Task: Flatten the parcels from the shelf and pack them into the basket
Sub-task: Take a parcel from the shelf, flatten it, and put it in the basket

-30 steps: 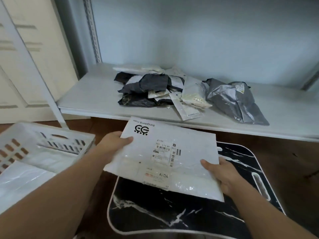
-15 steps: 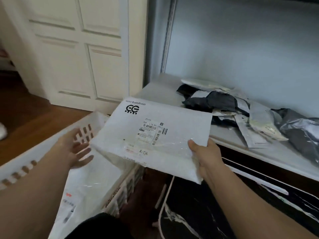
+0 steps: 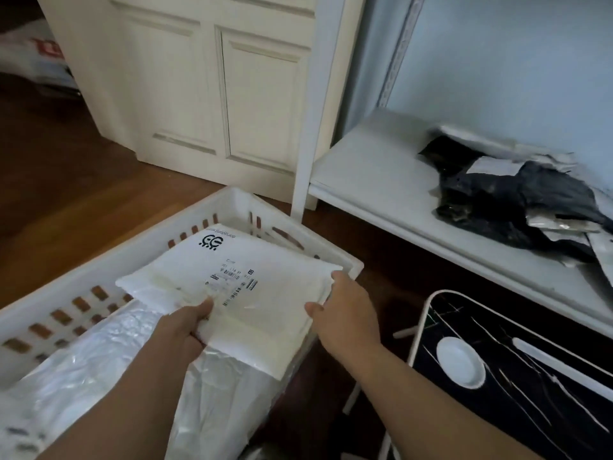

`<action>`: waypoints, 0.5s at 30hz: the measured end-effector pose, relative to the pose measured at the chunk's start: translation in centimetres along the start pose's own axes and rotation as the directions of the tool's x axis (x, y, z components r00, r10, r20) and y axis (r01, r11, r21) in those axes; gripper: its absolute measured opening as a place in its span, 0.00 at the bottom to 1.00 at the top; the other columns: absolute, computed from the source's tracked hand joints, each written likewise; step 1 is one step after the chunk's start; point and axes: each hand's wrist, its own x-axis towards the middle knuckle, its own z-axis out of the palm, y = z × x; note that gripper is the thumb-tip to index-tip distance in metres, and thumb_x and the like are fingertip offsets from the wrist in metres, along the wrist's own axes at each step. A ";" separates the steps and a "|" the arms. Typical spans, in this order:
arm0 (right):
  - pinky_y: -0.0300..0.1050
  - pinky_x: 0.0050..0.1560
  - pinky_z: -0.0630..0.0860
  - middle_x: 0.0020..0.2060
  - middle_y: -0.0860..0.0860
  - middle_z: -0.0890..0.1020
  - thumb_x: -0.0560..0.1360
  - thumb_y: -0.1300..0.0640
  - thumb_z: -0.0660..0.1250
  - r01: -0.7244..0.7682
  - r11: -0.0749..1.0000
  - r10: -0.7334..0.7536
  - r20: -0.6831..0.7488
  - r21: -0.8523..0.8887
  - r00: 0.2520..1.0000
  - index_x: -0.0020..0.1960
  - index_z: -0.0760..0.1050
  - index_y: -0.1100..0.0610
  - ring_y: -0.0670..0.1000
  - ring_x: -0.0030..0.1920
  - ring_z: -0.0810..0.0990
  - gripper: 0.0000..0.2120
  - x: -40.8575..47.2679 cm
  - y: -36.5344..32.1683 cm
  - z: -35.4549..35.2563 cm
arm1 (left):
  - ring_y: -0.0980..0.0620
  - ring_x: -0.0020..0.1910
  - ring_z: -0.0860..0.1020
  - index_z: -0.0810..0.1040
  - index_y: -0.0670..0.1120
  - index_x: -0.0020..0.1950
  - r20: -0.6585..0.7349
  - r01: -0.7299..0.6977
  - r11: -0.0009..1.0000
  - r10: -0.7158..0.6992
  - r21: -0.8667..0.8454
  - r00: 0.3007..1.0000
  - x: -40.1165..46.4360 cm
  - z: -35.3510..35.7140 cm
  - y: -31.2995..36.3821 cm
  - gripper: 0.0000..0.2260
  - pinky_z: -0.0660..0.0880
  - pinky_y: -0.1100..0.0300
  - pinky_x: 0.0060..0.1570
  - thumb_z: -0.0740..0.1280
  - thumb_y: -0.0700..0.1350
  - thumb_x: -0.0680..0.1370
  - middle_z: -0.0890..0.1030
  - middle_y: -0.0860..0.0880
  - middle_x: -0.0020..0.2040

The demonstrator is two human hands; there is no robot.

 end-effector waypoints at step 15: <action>0.57 0.70 0.26 0.78 0.54 0.53 0.81 0.40 0.45 0.476 0.730 -0.242 0.467 -0.489 0.851 0.73 0.66 0.49 0.56 0.77 0.36 0.26 3.7 2.7 3.8 | 0.36 0.68 0.65 0.49 0.45 0.77 -0.394 0.029 0.568 0.532 0.822 0.750 5.9 2.7 -3.5 0.45 0.65 0.44 0.67 0.75 0.52 0.70 0.63 0.37 0.71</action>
